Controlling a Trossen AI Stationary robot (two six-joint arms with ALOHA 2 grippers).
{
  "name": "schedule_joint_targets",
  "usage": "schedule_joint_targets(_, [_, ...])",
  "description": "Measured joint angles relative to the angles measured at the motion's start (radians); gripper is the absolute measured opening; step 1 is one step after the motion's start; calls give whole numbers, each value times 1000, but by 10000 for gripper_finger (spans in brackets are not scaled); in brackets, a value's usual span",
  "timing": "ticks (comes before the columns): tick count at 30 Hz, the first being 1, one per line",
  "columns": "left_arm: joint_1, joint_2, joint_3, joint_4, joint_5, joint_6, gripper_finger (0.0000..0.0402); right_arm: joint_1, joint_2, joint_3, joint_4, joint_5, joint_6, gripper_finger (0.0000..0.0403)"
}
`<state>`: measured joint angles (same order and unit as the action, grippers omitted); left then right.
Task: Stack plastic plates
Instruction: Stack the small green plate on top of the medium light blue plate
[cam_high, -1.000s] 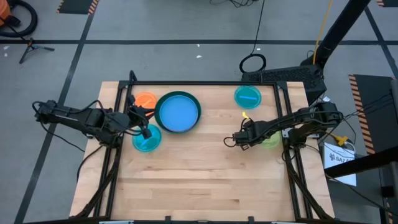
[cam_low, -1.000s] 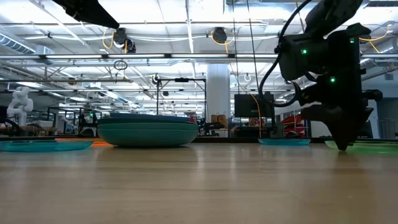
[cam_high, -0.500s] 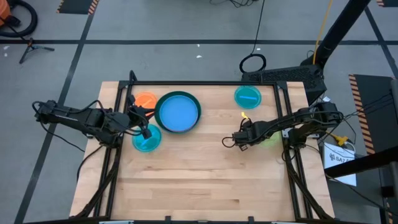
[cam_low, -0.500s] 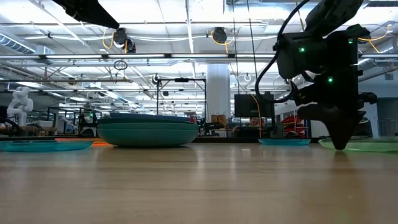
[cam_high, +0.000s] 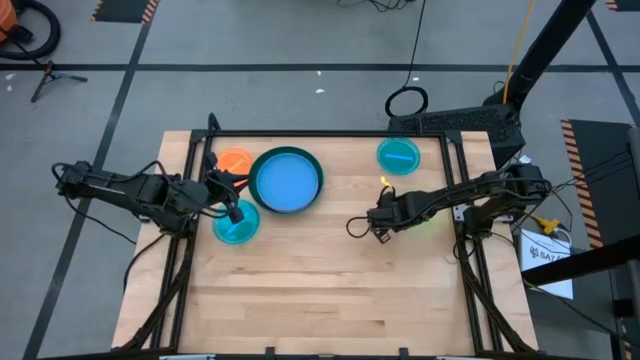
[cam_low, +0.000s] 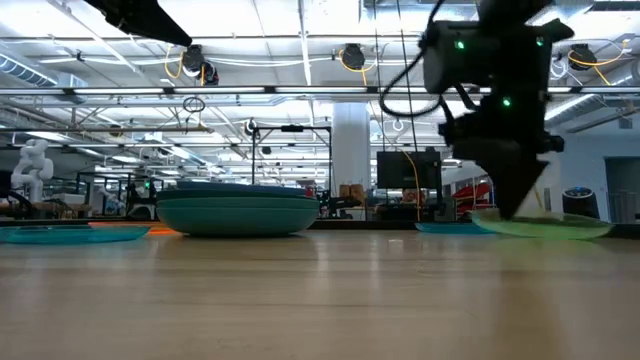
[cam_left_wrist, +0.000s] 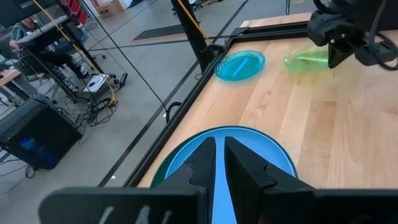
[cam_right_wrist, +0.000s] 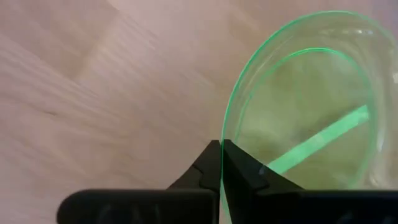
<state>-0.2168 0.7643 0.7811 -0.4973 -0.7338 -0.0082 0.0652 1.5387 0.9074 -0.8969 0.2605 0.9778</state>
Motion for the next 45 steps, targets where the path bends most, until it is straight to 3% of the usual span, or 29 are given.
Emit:
schedule_joint_targets(10, [0,0,0,0,0,7,42,16,0,173,96,112,-329,1])
schedule_joint_targets(24, [0,0,0,0,0,6,42,16,0,214,588,136,-853,1])
schedule_joint_targets(45, [0,0,0,1,0,14,42,7,28,234,772,129,-953,0])
